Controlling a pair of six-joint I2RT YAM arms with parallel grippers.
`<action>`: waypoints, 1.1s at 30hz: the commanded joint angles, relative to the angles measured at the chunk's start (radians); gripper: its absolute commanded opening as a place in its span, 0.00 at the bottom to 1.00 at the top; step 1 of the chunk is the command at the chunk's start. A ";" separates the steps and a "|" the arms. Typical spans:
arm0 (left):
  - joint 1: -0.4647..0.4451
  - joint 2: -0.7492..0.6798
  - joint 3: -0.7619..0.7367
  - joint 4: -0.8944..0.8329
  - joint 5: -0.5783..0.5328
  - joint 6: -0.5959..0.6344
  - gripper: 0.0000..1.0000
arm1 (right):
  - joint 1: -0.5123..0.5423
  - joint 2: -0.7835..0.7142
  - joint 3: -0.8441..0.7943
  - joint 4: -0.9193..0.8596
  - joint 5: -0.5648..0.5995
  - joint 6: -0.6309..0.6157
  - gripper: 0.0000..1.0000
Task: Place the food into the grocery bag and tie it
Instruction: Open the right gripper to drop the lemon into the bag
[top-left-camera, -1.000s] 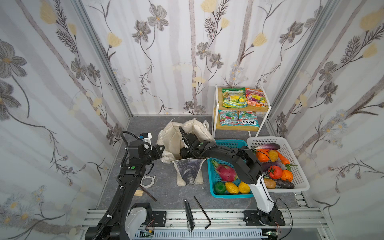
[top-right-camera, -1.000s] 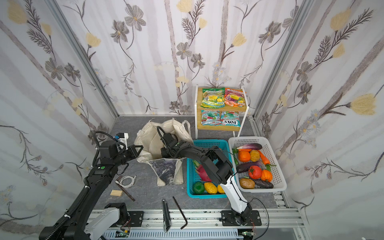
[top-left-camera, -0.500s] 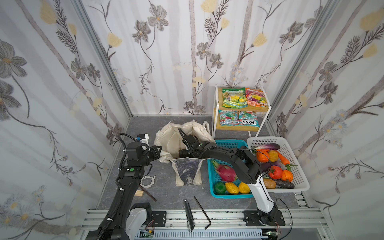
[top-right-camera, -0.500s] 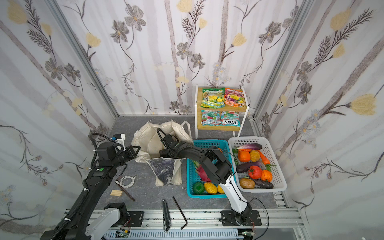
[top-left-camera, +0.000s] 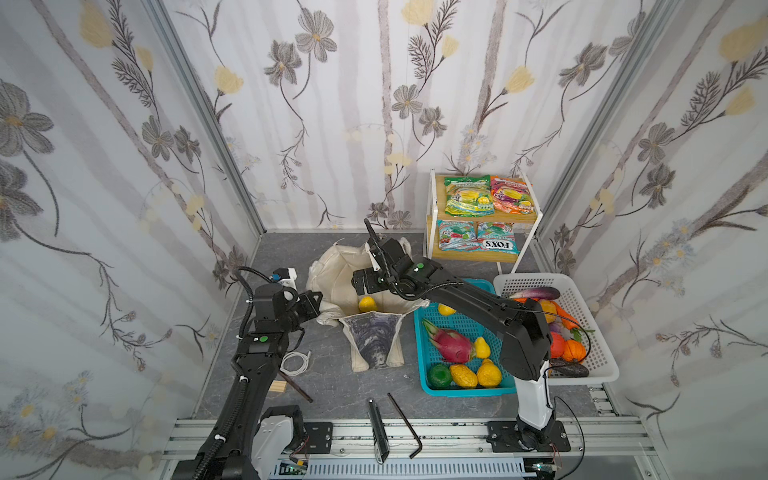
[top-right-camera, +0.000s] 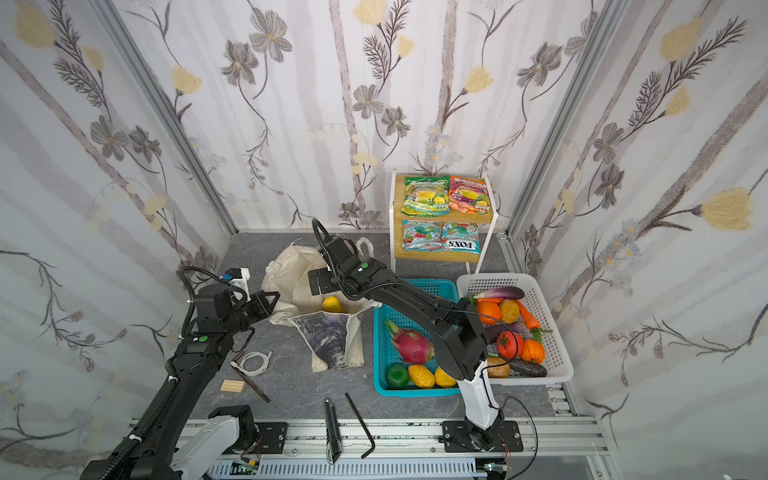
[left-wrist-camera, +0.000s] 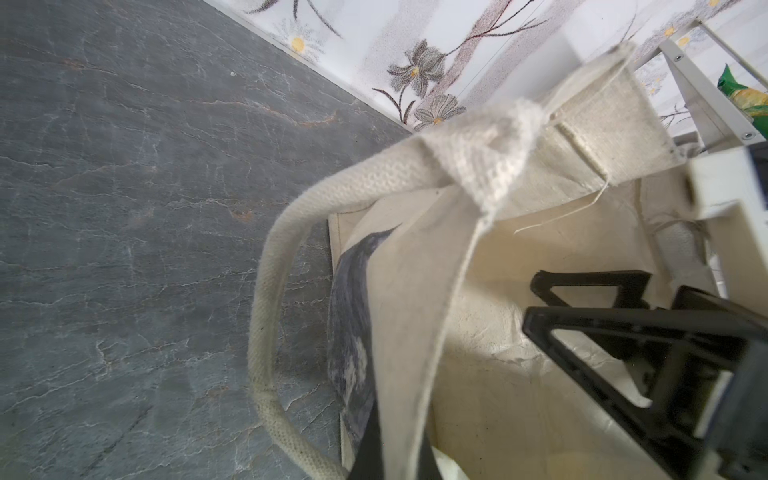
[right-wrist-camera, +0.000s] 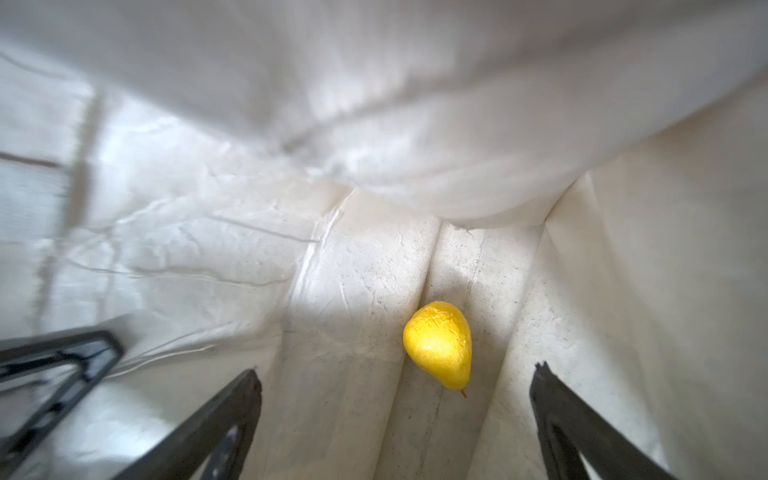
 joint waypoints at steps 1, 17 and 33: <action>0.002 0.000 -0.002 0.036 -0.008 0.001 0.00 | -0.013 -0.064 0.011 -0.024 0.000 0.013 1.00; 0.002 0.000 -0.002 0.036 -0.014 0.003 0.00 | -0.043 -0.518 -0.241 -0.093 0.326 -0.008 1.00; 0.002 0.010 0.000 0.035 -0.016 0.007 0.00 | -0.229 -1.058 -0.957 0.119 0.119 0.134 1.00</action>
